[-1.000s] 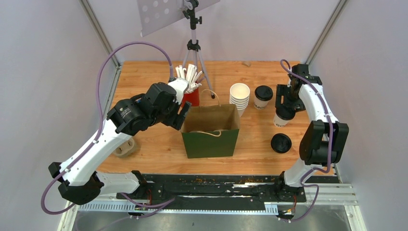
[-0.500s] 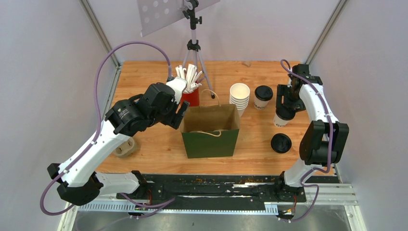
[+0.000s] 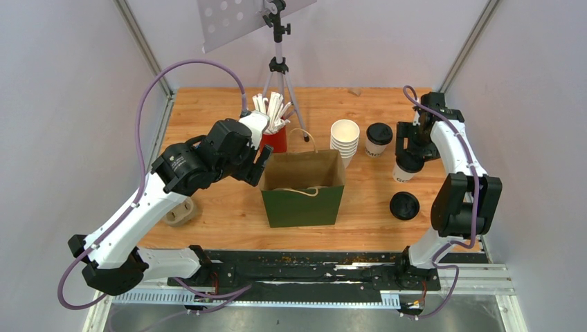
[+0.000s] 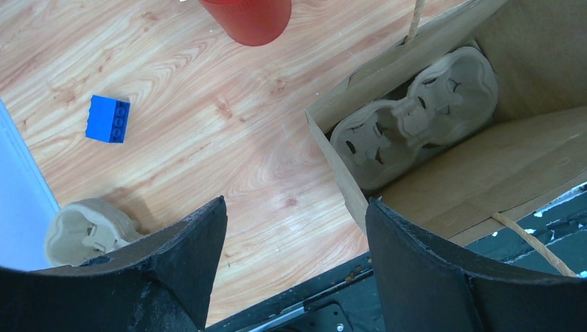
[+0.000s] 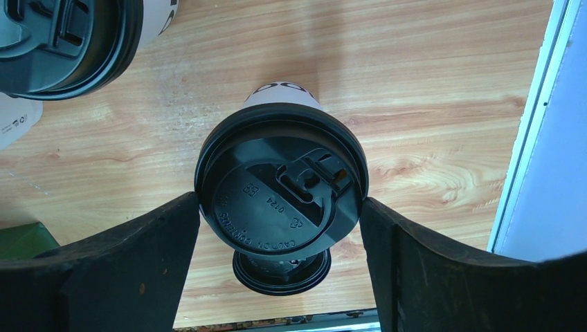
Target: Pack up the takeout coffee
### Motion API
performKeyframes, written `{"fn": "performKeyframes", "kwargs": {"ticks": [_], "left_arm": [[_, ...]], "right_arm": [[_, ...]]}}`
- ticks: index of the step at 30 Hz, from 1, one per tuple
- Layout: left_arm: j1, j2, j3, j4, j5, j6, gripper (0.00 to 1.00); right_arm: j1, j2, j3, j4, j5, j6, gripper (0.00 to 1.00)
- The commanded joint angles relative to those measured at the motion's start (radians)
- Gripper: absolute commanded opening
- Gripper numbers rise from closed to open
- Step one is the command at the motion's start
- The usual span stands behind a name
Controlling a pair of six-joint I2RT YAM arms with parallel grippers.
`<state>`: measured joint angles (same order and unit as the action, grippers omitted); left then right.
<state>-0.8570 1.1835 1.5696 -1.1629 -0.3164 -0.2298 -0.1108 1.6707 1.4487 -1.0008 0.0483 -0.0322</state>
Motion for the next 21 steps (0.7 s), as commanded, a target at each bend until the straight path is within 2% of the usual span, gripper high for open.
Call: {"fn": "performKeyframes", "kwargs": {"ticks": [1, 7, 14, 21], "left_arm": [[0.002, -0.021, 0.011, 0.016, -0.007, -0.015, 0.8], [0.003, -0.028, 0.013, 0.012, -0.007, -0.024, 0.8], [0.003, -0.04, 0.005, 0.008, 0.002, -0.04, 0.8], [0.003, -0.06, -0.011, 0.009, -0.002, -0.051, 0.8]], "right_arm": [[-0.015, 0.004, 0.012, 0.007, -0.033, -0.013, 0.84], [-0.029, -0.001, 0.005, 0.013, -0.076, -0.009, 0.81], [-0.035, -0.009, -0.01, 0.02, -0.085, -0.005, 0.86], [-0.038, -0.012, -0.007, 0.024, -0.102, -0.013, 0.75]]}}
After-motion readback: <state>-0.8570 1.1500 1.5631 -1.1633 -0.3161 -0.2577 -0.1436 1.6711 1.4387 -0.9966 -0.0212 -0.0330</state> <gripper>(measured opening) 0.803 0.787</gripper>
